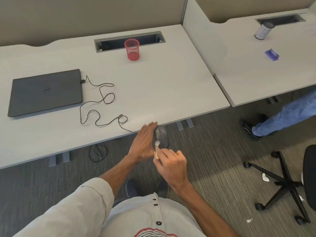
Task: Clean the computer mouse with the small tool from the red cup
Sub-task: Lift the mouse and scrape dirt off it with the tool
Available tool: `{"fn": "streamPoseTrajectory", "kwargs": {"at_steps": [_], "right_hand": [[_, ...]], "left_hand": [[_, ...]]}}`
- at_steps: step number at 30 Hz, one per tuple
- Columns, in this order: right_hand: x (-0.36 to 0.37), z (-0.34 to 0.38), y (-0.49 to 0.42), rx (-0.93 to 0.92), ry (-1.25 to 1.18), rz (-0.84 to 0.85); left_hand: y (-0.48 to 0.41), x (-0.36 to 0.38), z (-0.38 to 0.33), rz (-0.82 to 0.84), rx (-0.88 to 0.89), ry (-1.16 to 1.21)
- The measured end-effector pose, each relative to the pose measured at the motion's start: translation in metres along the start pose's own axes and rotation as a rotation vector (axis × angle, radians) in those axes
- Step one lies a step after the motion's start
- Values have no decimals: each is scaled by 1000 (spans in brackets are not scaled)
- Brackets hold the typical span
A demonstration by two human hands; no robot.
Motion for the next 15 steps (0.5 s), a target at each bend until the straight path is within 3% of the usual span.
{"fn": "streamPoseTrajectory", "kwargs": {"at_steps": [15], "right_hand": [[-3, -5, -2, -11, 66, 4]], "left_hand": [[-1, -4, 0, -12, -12, 37]]}}
Point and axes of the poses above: each hand's wrist, its own y-axis away from the middle knuckle, its own x-axis out of the palm, z = x × y, the point moved 6 cm from there along -y, towards the middle knuckle, and after that the axes turned 14 degrees about -x, right-handed, at the moved point
